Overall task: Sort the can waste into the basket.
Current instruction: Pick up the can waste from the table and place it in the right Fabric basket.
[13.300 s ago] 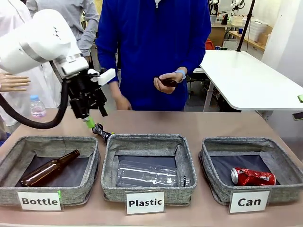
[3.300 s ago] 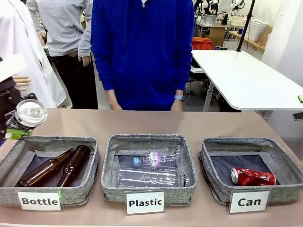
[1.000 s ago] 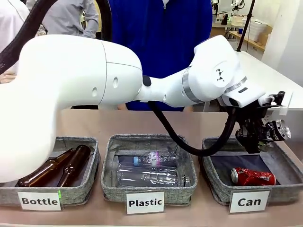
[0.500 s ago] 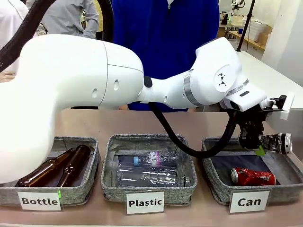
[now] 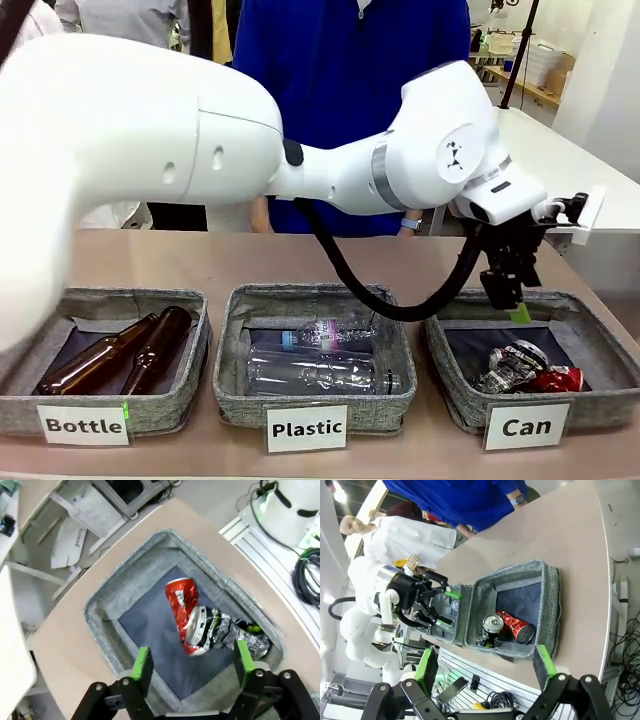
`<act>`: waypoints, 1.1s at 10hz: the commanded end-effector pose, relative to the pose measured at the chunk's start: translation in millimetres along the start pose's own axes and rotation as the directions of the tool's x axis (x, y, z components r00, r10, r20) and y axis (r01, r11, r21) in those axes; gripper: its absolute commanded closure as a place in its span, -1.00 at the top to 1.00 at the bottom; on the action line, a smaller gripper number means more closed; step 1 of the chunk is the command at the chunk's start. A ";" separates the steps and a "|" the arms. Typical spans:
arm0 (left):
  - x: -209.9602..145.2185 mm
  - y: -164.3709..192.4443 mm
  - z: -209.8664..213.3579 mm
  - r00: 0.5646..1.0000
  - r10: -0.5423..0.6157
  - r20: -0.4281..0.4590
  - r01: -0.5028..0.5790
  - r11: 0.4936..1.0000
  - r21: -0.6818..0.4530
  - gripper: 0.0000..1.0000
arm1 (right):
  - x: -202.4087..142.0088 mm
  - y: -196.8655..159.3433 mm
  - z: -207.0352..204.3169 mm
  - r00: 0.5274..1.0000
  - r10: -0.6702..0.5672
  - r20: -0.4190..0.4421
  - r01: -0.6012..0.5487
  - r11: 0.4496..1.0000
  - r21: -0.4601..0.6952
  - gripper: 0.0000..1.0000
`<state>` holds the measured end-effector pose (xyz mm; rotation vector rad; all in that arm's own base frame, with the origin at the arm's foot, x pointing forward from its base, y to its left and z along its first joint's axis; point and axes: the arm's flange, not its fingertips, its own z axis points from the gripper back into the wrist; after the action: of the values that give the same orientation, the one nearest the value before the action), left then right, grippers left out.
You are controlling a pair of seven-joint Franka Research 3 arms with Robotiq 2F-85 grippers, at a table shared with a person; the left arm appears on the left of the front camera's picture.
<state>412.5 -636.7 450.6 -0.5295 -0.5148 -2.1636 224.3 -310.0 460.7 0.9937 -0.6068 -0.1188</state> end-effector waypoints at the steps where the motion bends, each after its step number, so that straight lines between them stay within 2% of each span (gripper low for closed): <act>1: -11.9 -30.9 37.0 0.998 0.057 0.012 -0.057 0.998 0.021 1.00 | 3.5 4.7 1.8 1.000 -0.004 -0.001 0.004 1.000 -0.002 1.00; 2: -21.0 -45.4 64.0 0.996 0.091 0.015 -0.091 0.996 0.024 1.00 | 0.0 0.0 0.0 1.000 0.000 0.000 0.000 1.000 0.000 1.00; 4: -53.2 -97.0 135.2 0.974 0.226 0.012 -0.227 0.974 0.011 1.00 | 14.6 17.4 -36.2 0.994 0.077 -0.073 -0.072 0.995 0.065 1.00; 6: -96.7 -160.9 201.2 0.911 0.412 0.008 -0.412 0.908 0.073 1.00 | 38.9 24.7 -91.2 0.982 0.164 -0.098 -0.152 0.981 0.117 1.00; 7: -121.7 -191.9 228.5 0.851 0.524 0.021 -0.522 0.844 0.125 1.00 | 48.7 29.3 -124.6 0.975 0.182 -0.124 -0.163 0.975 0.148 1.00; 8: -154.9 -222.8 261.9 0.771 0.634 0.065 -0.633 0.749 0.197 1.00 | 54.6 41.6 -164.9 0.961 0.214 -0.173 -0.174 0.960 0.221 1.00; 9: -186.5 -249.5 292.4 0.692 0.709 0.139 -0.719 0.658 0.224 1.00 | 51.5 53.7 -201.4 0.955 0.215 -0.205 -0.162 0.956 0.246 1.00; 10: -220.8 -274.2 319.0 0.591 0.786 0.179 -0.802 0.549 0.236 1.00 | 47.6 63.6 -236.6 0.954 0.204 -0.218 -0.148 0.957 0.249 1.00; 11: -259.3 -298.1 338.8 0.461 0.859 0.224 -0.884 0.422 0.201 1.00 | 45.0 70.7 -268.6 0.967 0.166 -0.192 -0.114 0.959 0.258 1.00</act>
<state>383.7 -143.0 543.3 -0.5288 -0.4683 -1.1374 382.0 -100.1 436.0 1.1724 -0.4618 0.2302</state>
